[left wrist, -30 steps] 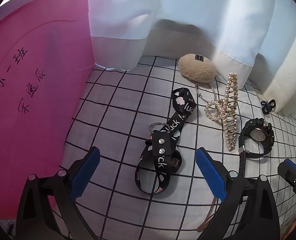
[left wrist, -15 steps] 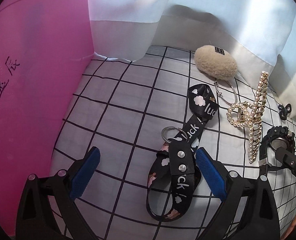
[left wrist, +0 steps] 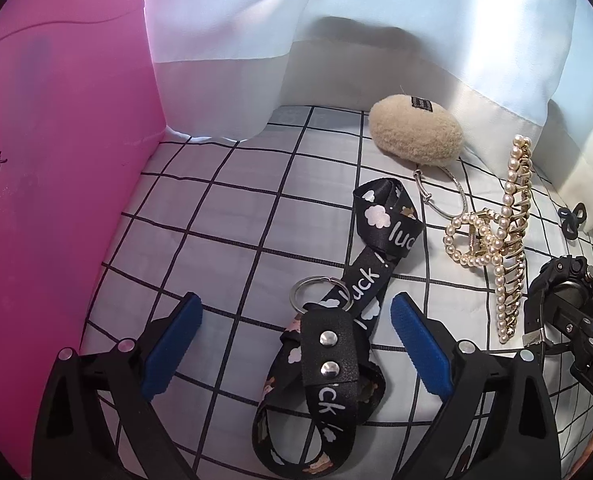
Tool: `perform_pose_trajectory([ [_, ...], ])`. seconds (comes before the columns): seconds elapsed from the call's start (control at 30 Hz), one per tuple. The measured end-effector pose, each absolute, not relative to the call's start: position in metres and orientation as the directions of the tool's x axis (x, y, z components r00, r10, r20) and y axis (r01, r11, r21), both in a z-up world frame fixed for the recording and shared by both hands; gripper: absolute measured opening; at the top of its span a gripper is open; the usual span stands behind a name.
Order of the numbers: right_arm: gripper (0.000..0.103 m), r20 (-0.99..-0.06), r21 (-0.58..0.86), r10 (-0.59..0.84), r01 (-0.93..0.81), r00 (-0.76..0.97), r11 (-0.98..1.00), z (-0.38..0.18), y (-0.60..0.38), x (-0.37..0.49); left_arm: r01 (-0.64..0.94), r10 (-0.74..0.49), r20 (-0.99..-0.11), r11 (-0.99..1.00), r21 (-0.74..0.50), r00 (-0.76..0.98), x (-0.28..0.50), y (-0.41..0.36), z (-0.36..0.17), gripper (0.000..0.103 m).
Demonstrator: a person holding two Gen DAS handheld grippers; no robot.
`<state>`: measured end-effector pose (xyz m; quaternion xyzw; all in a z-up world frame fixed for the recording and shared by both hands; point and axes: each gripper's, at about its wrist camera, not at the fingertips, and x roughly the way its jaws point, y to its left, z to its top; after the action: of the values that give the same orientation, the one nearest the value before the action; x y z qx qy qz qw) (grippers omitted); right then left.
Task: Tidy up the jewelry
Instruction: 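Grasp the black 'luck' strap with the left gripper while the right grasps the black watch, then lift the strap and watch and carry both over the pink tub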
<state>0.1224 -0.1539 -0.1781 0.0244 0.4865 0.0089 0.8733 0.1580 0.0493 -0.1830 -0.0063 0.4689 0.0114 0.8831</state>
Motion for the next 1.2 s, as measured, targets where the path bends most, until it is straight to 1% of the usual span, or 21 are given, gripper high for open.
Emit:
perform_pose_trajectory([
  [0.07, 0.036, -0.845, 0.047, 0.044, -0.009, 0.533, 0.999, -0.179, -0.150, 0.122, 0.008, -0.003, -0.820, 1.000, 0.002, 0.572, 0.154, 0.042, -0.181, 0.071],
  [0.1, 0.036, -0.845, 0.039, 0.039, -0.012, 0.534, 0.999, -0.179, -0.149, 0.122, 0.024, -0.009, -0.817, 1.000, 0.005, 0.577, 0.152, 0.038, -0.180, 0.066],
  [0.17, 0.036, -0.842, 0.041, 0.040, -0.009, 0.537, 0.999, -0.181, -0.145, 0.122, 0.041, -0.017, -0.813, 0.999, 0.009, 0.582, 0.149, 0.032, -0.179, 0.054],
  [0.2, 0.036, -0.842, 0.048, 0.045, -0.009, 0.537, 0.999, -0.181, -0.146, 0.122, 0.045, -0.023, -0.812, 0.999, 0.004, 0.583, 0.148, 0.030, -0.178, 0.051],
  [0.23, 0.035, -0.842, 0.051, 0.049, -0.011, 0.537, 0.999, -0.181, -0.146, 0.122, 0.048, -0.029, -0.813, 0.999, -0.001, 0.582, 0.148, 0.030, -0.177, 0.046],
  [0.27, 0.035, -0.842, 0.052, 0.052, -0.014, 0.538, 0.999, -0.181, -0.146, 0.122, 0.052, -0.034, -0.812, 0.999, -0.004, 0.583, 0.147, 0.032, -0.175, 0.038],
  [0.3, 0.034, -0.841, 0.056, 0.055, -0.016, 0.538, 0.998, -0.180, -0.147, 0.122, 0.058, -0.038, -0.811, 0.998, -0.005, 0.584, 0.147, 0.030, -0.174, 0.033],
  [0.33, 0.034, -0.840, 0.062, 0.061, -0.016, 0.539, 0.998, -0.180, -0.147, 0.121, 0.066, -0.040, -0.811, 0.998, -0.002, 0.584, 0.146, 0.028, -0.173, 0.023],
  [0.37, 0.032, -0.839, 0.069, 0.067, -0.017, 0.540, 0.997, -0.179, -0.150, 0.119, 0.073, -0.045, -0.812, 0.997, -0.003, 0.582, 0.146, 0.027, -0.173, 0.020],
  [0.53, 0.030, -0.836, 0.109, 0.102, -0.020, 0.539, 0.994, -0.177, -0.160, 0.113, 0.059, -0.059, -0.820, 0.998, -0.031, 0.570, 0.144, 0.032, -0.170, 0.018],
  [0.67, 0.030, -0.826, 0.126, 0.114, -0.016, 0.552, 0.992, -0.174, -0.169, 0.105, 0.052, -0.053, -0.812, 0.998, -0.028, 0.581, 0.140, 0.035, -0.161, 0.018],
  [0.93, 0.029, -0.801, 0.120, 0.110, -0.023, 0.588, 0.993, -0.159, -0.177, 0.089, 0.053, -0.061, -0.788, 0.998, -0.036, 0.613, 0.118, 0.035, -0.134, 0.018],
  [1.2, 0.029, -0.790, 0.124, 0.117, -0.030, 0.602, 0.992, -0.145, -0.191, 0.070, 0.025, -0.048, -0.789, 0.999, -0.042, 0.612, 0.107, 0.034, -0.120, 0.018],
])
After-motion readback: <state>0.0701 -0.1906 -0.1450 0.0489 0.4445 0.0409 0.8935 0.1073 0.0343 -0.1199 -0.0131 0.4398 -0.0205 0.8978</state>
